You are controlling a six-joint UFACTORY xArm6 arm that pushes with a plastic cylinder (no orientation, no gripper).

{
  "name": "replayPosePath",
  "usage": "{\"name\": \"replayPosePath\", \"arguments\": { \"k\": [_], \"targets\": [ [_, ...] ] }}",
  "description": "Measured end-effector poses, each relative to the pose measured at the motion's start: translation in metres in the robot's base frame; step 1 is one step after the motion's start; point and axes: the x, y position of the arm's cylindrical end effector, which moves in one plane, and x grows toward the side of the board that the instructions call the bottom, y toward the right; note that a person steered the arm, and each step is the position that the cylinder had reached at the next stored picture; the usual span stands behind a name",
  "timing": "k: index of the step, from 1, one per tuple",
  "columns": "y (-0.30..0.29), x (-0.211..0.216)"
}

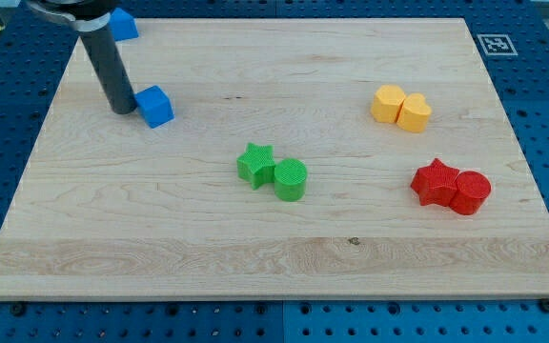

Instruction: Move the blue cube to the top left of the green star

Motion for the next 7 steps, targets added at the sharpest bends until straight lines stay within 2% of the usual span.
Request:
{"name": "replayPosePath", "arguments": {
  "k": [7],
  "targets": [
    [0.035,-0.002]
  ]
}}
